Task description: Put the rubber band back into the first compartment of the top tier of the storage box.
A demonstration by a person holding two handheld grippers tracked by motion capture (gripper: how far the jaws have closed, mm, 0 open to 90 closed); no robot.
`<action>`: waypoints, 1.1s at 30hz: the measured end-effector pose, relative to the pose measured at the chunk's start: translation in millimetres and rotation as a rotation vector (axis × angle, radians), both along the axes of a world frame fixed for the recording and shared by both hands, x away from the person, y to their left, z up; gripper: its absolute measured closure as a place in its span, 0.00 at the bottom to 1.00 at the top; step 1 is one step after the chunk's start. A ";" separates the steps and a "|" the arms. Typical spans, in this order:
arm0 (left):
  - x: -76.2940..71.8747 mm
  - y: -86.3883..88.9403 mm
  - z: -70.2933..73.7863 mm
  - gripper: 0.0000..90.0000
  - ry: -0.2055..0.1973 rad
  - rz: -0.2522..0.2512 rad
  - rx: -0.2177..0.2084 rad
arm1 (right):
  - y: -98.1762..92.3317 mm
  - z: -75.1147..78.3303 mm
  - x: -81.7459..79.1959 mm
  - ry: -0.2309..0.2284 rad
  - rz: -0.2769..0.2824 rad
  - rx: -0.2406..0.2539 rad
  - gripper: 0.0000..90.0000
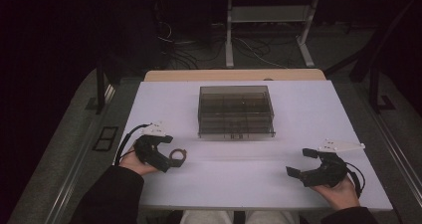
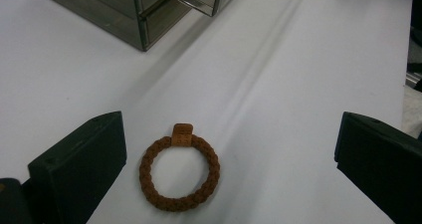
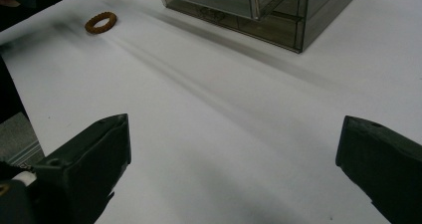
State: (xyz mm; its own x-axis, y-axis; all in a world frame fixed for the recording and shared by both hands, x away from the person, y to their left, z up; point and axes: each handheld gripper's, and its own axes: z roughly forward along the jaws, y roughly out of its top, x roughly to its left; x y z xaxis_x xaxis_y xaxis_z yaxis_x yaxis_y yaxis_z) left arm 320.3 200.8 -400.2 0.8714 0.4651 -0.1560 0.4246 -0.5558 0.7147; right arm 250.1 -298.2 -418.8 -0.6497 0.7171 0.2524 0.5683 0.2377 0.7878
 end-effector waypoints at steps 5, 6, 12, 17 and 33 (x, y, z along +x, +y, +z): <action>1.0 -4.2 -3.6 0.00 0.008 -0.018 0.031 | 0.2 0.0 0.0 0.001 0.000 0.000 0.00; 1.4 -5.1 -4.7 0.00 0.007 -0.025 0.032 | 0.2 -0.1 0.1 0.001 0.001 0.000 0.00; 2.1 -10.9 -9.1 0.00 0.032 -0.049 0.068 | 0.4 -0.3 0.2 0.000 0.002 -0.003 0.00; 2.5 -15.4 -13.2 0.00 0.048 -0.063 0.099 | 0.7 -0.2 -0.1 0.005 0.005 -0.004 0.00; -0.7 -18.5 -23.1 0.00 0.074 -0.082 0.141 | 1.5 -0.9 0.3 -0.001 0.012 -0.011 0.00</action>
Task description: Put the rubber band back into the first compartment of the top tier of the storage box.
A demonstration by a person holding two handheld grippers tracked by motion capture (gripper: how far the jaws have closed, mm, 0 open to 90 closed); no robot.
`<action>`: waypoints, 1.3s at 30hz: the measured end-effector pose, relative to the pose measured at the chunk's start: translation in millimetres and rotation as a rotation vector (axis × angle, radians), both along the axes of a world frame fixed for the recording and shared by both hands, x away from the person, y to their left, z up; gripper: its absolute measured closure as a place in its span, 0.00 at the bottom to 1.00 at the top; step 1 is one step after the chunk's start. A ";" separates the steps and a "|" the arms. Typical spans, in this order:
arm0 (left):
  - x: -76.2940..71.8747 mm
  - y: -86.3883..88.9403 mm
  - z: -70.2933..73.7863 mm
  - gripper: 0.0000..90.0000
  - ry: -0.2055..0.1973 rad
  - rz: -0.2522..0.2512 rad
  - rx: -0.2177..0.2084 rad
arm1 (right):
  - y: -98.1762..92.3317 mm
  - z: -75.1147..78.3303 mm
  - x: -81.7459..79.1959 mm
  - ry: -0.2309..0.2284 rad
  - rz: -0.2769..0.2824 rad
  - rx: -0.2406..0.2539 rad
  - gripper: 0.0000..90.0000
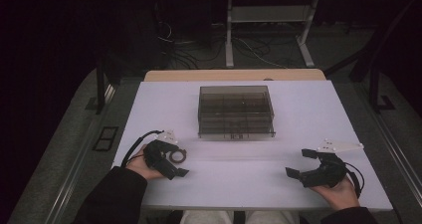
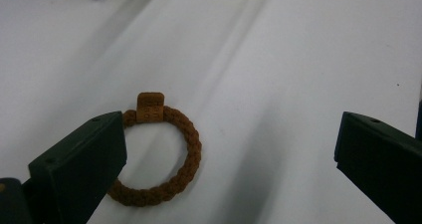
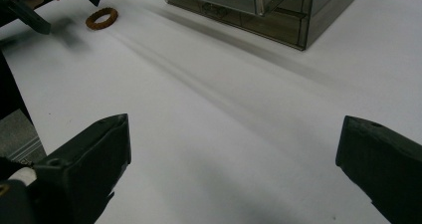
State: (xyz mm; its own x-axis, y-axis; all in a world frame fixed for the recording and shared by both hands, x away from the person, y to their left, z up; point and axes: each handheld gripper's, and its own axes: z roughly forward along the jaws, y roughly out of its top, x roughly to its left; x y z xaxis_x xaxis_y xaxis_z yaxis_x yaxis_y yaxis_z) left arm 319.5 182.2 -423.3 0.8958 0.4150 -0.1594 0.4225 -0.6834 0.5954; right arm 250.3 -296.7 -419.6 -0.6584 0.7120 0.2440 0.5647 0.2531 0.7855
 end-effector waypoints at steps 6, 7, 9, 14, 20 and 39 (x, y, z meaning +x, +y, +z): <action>-0.7 0.7 -2.9 0.01 0.006 -0.008 0.014 | 0.0 -0.1 0.0 0.001 0.000 0.000 0.00; -1.5 0.8 -3.2 0.03 0.010 -0.001 0.012 | 0.1 -0.1 0.0 0.001 0.001 -0.001 0.00; -2.0 1.8 -3.8 0.05 0.007 0.001 0.009 | 0.1 -0.1 0.0 0.001 0.001 -0.001 0.00; -1.9 4.4 -3.0 0.11 -0.004 -0.004 0.008 | 0.3 -0.3 0.0 -0.001 0.003 -0.002 0.00; -2.2 3.5 -4.0 0.17 -0.009 -0.004 0.012 | 0.3 -0.3 0.1 -0.001 0.003 -0.001 0.00; -1.9 4.2 -4.7 0.48 -0.036 0.009 0.040 | 0.9 -0.4 0.1 0.005 0.005 -0.001 0.00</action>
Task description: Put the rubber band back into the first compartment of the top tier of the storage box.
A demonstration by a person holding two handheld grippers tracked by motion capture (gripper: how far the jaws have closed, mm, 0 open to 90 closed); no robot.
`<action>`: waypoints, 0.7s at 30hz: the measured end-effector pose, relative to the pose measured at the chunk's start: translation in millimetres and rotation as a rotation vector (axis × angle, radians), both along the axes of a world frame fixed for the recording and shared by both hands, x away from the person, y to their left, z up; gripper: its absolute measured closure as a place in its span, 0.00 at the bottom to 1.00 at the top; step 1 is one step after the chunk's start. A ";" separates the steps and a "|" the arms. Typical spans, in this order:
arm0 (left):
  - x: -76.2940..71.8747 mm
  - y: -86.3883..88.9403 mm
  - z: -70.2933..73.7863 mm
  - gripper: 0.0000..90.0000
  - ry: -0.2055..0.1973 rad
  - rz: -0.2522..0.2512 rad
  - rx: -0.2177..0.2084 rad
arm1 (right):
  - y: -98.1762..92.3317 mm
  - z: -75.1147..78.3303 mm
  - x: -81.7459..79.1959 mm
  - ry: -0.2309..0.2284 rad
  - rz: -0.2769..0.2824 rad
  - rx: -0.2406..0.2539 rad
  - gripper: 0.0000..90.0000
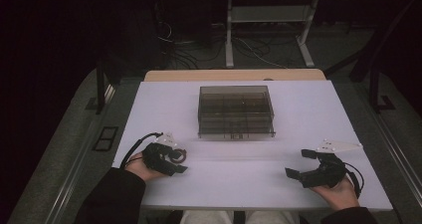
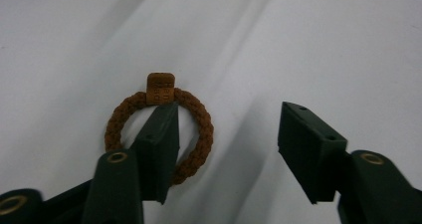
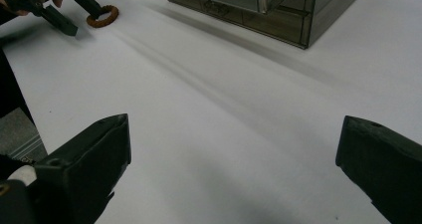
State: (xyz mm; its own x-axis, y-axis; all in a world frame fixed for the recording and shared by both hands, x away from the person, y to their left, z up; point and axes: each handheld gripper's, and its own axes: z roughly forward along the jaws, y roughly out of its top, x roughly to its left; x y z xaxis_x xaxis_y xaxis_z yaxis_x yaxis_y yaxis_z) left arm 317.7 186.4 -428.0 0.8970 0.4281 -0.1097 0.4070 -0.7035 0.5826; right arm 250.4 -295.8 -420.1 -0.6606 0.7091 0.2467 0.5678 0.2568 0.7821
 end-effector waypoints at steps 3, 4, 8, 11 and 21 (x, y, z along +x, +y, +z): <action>-0.1 0.4 0.3 0.54 -0.006 0.004 0.000 | -0.2 -0.2 0.2 -0.004 0.001 -0.001 0.00; -0.1 0.5 0.4 0.56 -0.004 0.006 0.001 | -0.2 -0.2 0.2 -0.003 0.001 -0.001 0.00; 0.7 1.0 0.2 0.63 -0.009 0.008 0.008 | 0.0 0.0 0.1 0.001 0.000 -0.002 0.00; 0.8 1.2 -0.1 0.67 -0.014 0.014 0.006 | -0.1 -0.2 0.2 -0.003 0.001 -0.001 0.00; 1.2 0.0 -1.4 0.78 -0.018 0.023 0.021 | -0.2 -0.2 0.2 -0.001 0.000 0.000 0.00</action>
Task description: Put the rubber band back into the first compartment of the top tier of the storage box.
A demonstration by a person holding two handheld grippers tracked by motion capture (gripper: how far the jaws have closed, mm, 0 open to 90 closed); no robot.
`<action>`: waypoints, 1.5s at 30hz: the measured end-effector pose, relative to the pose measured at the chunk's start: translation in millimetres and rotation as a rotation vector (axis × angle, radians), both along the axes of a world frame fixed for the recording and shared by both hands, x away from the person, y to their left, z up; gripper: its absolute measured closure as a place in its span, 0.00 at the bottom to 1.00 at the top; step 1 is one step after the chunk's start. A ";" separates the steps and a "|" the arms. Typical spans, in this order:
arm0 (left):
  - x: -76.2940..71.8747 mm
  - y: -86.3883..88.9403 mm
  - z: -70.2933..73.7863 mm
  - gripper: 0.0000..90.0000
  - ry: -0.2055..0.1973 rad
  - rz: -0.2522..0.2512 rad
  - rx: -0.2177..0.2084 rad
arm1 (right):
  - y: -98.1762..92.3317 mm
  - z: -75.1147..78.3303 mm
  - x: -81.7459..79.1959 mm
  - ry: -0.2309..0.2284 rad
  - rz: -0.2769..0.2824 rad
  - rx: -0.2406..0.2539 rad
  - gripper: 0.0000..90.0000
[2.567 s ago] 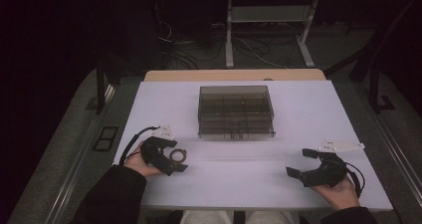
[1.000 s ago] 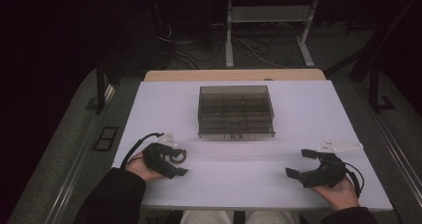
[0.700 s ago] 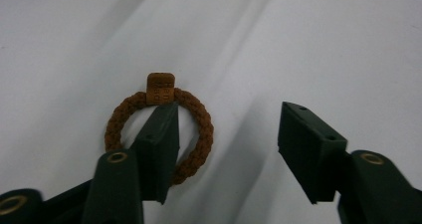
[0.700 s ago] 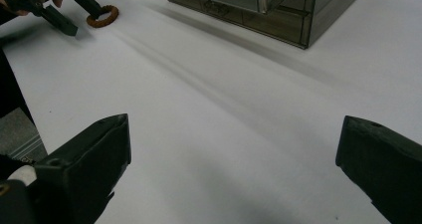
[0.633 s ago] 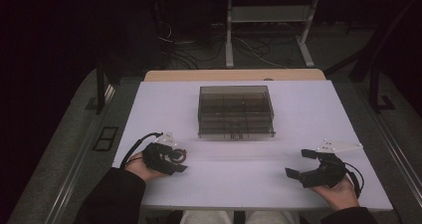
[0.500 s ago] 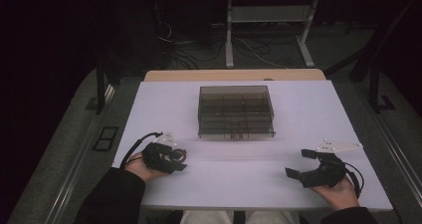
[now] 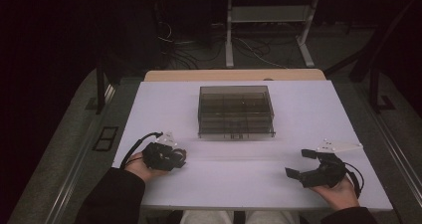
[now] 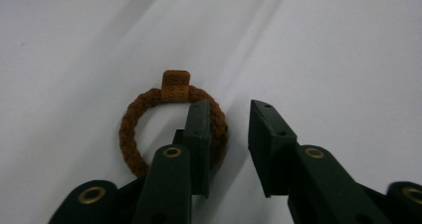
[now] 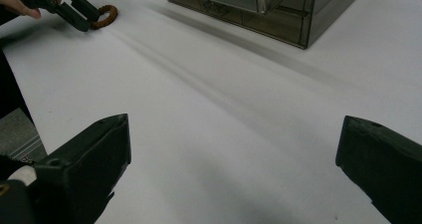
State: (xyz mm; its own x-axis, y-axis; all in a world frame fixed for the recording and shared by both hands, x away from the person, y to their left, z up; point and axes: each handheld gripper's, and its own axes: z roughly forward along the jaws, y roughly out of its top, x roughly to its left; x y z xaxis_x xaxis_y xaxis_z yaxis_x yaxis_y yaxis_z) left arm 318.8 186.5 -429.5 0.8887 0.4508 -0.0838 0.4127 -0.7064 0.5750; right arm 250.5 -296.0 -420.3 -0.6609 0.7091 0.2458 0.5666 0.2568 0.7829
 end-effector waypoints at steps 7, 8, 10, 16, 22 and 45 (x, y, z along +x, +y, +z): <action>0.3 1.3 -0.6 0.84 0.000 -0.004 0.000 | 0.0 0.0 0.2 0.000 -0.002 0.000 0.00; 0.6 1.7 -0.8 0.84 0.000 -0.002 -0.001 | 0.0 -0.1 0.2 0.000 -0.002 0.000 0.00; 1.2 2.1 -1.1 0.86 0.001 -0.002 -0.001 | -0.1 -0.1 0.2 0.000 -0.002 -0.001 0.00; 1.3 4.1 -3.3 0.89 0.007 0.007 -0.010 | -0.2 -0.3 0.3 0.001 -0.002 -0.001 0.00; 0.4 8.7 -5.4 0.92 0.015 0.025 -0.041 | -0.3 -0.4 0.4 0.002 -0.002 -0.002 0.00; 1.2 27.7 3.0 0.94 0.035 0.089 -0.167 | -0.2 -0.5 0.3 0.000 -0.003 -0.002 0.00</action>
